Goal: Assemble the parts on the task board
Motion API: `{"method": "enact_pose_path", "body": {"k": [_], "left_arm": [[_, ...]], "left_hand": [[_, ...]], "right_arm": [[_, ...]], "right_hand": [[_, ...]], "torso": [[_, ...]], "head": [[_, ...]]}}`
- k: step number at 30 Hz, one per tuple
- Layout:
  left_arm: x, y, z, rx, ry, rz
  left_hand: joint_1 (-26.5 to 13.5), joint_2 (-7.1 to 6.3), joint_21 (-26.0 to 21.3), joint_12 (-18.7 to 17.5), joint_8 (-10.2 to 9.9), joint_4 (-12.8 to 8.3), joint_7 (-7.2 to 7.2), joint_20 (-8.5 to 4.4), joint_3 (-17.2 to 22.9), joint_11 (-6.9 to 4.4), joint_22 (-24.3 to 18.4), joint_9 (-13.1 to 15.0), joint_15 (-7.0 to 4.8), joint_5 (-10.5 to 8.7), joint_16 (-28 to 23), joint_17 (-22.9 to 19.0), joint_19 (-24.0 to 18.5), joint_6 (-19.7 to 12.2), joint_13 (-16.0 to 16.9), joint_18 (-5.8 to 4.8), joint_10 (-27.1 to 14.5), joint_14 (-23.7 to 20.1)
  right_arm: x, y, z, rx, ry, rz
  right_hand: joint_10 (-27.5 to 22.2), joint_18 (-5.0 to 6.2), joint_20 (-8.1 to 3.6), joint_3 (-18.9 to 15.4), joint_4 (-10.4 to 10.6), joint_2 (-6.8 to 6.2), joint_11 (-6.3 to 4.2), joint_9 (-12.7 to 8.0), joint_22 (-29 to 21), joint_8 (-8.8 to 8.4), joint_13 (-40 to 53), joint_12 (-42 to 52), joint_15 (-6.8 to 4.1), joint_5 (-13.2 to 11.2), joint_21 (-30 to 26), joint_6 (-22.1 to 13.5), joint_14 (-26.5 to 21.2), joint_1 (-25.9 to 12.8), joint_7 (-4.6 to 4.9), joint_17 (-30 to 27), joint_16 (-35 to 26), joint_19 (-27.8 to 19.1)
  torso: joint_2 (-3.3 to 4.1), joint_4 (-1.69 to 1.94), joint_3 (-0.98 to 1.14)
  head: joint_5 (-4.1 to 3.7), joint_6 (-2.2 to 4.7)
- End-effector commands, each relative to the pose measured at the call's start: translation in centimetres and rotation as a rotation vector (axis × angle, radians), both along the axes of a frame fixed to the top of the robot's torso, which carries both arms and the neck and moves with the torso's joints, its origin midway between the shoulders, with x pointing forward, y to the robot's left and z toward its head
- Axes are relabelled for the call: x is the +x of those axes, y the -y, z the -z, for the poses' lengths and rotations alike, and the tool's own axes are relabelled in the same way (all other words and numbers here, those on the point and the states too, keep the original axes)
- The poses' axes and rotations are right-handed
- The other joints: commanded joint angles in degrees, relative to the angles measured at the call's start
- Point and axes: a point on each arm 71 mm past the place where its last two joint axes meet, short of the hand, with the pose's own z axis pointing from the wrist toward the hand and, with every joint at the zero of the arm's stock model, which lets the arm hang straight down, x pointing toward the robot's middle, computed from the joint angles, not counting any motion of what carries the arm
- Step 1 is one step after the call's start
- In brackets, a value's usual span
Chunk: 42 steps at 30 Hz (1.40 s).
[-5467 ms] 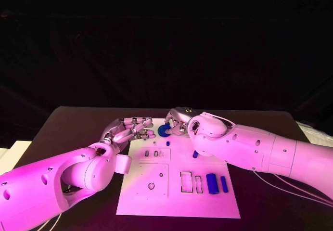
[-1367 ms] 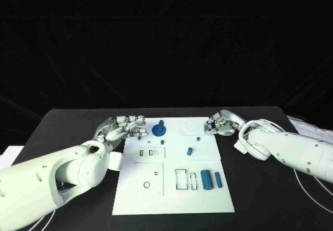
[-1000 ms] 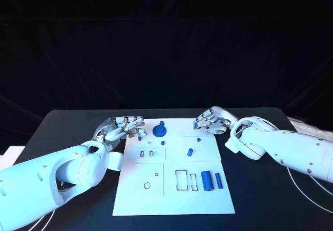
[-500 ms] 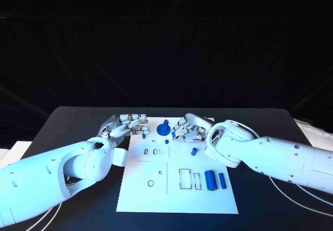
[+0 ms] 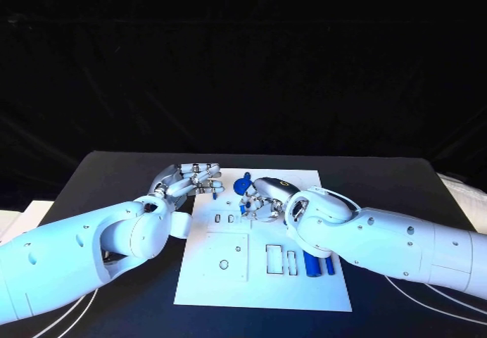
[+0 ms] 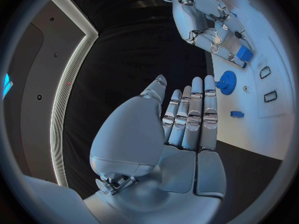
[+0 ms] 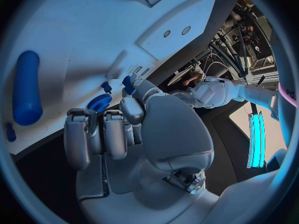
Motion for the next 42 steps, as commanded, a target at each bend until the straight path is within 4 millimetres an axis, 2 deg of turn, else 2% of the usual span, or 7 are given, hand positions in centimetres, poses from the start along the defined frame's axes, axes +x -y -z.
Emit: {"method": "enact_pose_path", "body": {"k": [1, 6, 12, 16, 25, 36, 42], "left_arm": [[0.0, 0.3, -0.1, -0.014, 0.002, 0.016], [0.1, 0.6, -0.1, -0.016, 0.001, 0.021], [0.2, 0.7, 0.0, -0.015, -0.001, 0.021], [0.2, 0.8, 0.1, -0.016, -0.001, 0.023], [0.2, 0.8, 0.1, -0.016, -0.001, 0.024], [0.2, 0.7, 0.1, -0.015, -0.002, 0.022], [0.2, 0.9, 0.1, -0.017, 0.0, 0.025]], "left_hand": [[0.1, 0.38, 0.0, -0.3, -0.3, -0.4, 0.02, -0.05, 0.0, 0.08, 0.0, 0.0, -0.16, -0.22, -0.2, 0.0, 0.3, 0.1, 0.0, 0.46, -0.1, 0.3], [0.1, 0.34, 0.0, -0.4, -0.3, -0.4, 0.04, -0.06, 0.0, 0.09, 0.1, 0.0, -0.16, -0.22, -0.2, 0.1, 0.3, 0.1, 0.0, 0.45, -0.1, 0.3], [0.1, 0.34, 0.0, -0.4, -0.3, -0.4, 0.04, -0.06, 0.0, 0.09, 0.1, 0.0, -0.16, -0.22, -0.2, 0.1, 0.3, 0.1, 0.0, 0.45, -0.1, 0.3], [0.1, 0.33, 0.0, -0.4, -0.3, -0.5, 0.05, -0.06, 0.0, 0.1, 0.1, 0.0, -0.16, -0.22, -0.2, 0.1, 0.3, 0.1, 0.0, 0.45, -0.1, 0.3], [0.1, 0.33, 0.0, -0.4, -0.3, -0.5, 0.05, -0.06, 0.0, 0.1, 0.1, 0.0, -0.16, -0.22, -0.2, 0.1, 0.3, 0.1, 0.0, 0.45, -0.1, 0.3], [0.1, 0.33, 0.0, -0.4, -0.3, -0.5, 0.05, -0.06, 0.0, 0.1, 0.1, 0.0, -0.16, -0.22, -0.2, 0.1, 0.3, 0.1, 0.0, 0.45, -0.1, 0.3], [0.1, 0.33, 0.0, -0.4, -0.3, -0.5, 0.06, -0.06, 0.0, 0.11, 0.1, 0.0, -0.15, -0.23, -0.2, 0.1, 0.3, 0.1, 0.0, 0.45, -0.1, 0.3]], "right_arm": [[0.0, -0.3, 0.2, -0.052, 0.021, 0.001], [-0.1, -0.9, 0.4, -0.058, 0.015, -0.01], [-0.2, -1.3, 0.5, -0.063, 0.008, -0.022], [-0.3, -1.5, 0.6, -0.068, 0.002, -0.027], [-0.3, -1.6, 1.0, -0.082, -0.013, -0.035], [-0.4, -1.2, 1.3, -0.12, -0.019, -0.034], [-0.5, -1.4, 1.3, -0.121, -0.016, -0.036]], "right_hand": [[-0.3, -0.66, -0.26, 0.4, 0.0, -0.08, -0.03, 1.0, 4.8, 0.39, 0.0, -0.3, -0.22, -0.1, 0.0, 1.5, 4.0, -0.4, -0.77, 4.5, -0.2, -0.3], [-0.3, -0.62, -0.24, 0.4, 0.0, -0.31, -0.02, 1.0, 4.6, 0.35, -0.1, -0.5, -0.21, -0.2, -0.1, 1.5, 3.9, -0.7, -0.76, 4.4, -0.3, -0.4], [-0.3, -0.63, -0.22, 0.3, 0.1, -0.52, 0.0, 1.1, 4.7, 0.28, -0.1, -0.5, -0.19, -0.3, -0.1, 1.4, 3.9, -1.0, -0.72, 4.4, -0.3, -0.4], [-0.4, -0.62, -0.21, 0.3, 0.1, -0.63, 0.02, 1.1, 4.6, 0.24, -0.1, -0.6, -0.18, -0.3, -0.1, 1.4, 3.9, -1.1, -0.7, 4.4, -0.3, -0.4], [-0.5, -0.55, -0.16, 0.1, 0.2, -1.21, 0.1, 1.0, 4.3, 0.02, -0.3, -0.9, -0.11, -0.3, -0.3, 1.2, 3.9, -1.8, -0.59, 4.2, -0.5, -0.6], [-1.5, -0.39, 0.09, -0.3, 0.1, -2.88, 0.57, 0.8, 3.6, -1.08, -1.5, -2.7, 0.23, -0.2, -0.7, -0.2, 3.8, -2.7, 0.03, 3.7, -0.9, -1.1], [-1.7, -0.32, 0.24, -0.5, 0.1, -3.42, 0.8, 0.6, 3.3, -1.62, -1.8, -3.1, 0.42, 0.0, -0.9, -0.9, 3.7, -3.0, 0.33, 3.4, -1.0, -1.3]], "torso": [[0.05, -0.1, 0.05], [0.03, -0.14, -0.02], [0.02, -0.12, 0.12], [0.02, -0.12, 0.02], [0.0, -0.1, 0.09], [0.0, -0.23, 0.16], [-0.04, -0.13, 0.15]], "head": [[0.18, -0.08], [0.03, -0.07], [0.42, -0.17], [0.33, -0.41], [0.47, -0.64], [0.68, -0.87], [0.5, -1.01]]}}
